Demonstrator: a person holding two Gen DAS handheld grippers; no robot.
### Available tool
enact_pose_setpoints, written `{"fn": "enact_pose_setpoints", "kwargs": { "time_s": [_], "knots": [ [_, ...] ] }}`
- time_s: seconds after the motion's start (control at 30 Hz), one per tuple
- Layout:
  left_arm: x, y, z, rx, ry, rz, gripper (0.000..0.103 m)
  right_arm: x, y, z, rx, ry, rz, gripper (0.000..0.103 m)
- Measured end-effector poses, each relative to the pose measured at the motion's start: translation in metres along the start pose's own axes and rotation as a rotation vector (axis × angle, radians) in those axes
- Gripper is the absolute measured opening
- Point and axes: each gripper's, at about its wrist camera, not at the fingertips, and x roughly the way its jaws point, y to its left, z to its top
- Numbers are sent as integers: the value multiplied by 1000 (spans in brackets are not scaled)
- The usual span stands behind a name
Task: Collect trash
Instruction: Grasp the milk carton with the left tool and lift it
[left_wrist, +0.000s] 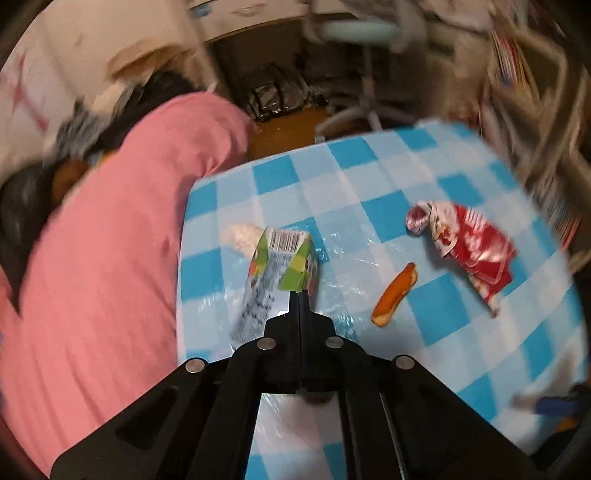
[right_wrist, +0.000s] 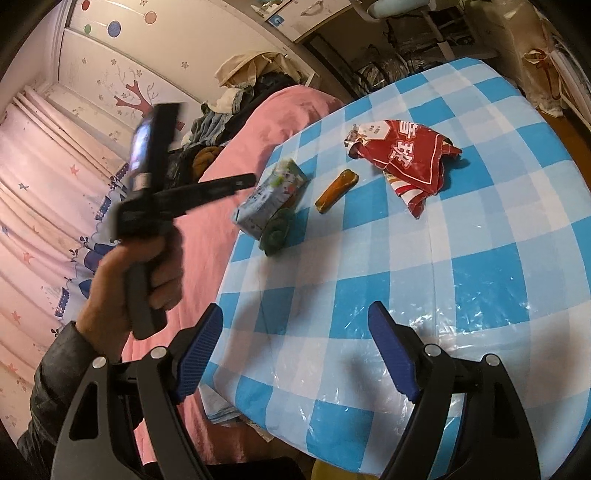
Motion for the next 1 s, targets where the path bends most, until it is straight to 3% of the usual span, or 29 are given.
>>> {"fn": "enact_pose_setpoints", "kwargs": {
  "time_s": [0.2,0.23,0.3,0.33,0.37,0.43,0.53,0.67,0.83,1.0],
  "knots": [
    [8,33,-22,-114,74,-65,1,3,8,-7,-3,6,6,77],
    [9,35,-22,-119,72,-52,8,4,10,-9,-10,9,6,77],
    [9,34,-19,-112,64,-53,41,7,12,-11,-17,18,3,77],
    [8,29,-16,-91,49,-26,67,8,12,-12,-16,23,3,77],
    [9,23,-13,-57,30,17,77,10,12,-12,-15,26,2,77],
    [21,8,-5,18,49,73,78,12,11,-12,-15,32,1,77],
    [44,-3,1,53,96,100,77,13,10,-11,-16,40,2,77],
    [68,-5,2,54,135,136,49,16,8,-10,-11,46,-4,77],
    [34,28,-6,-101,23,58,45,18,12,-10,-20,49,-4,77],
    [-22,74,-49,-332,-88,-64,45,21,21,-14,-62,47,-26,77]
  ]
}}
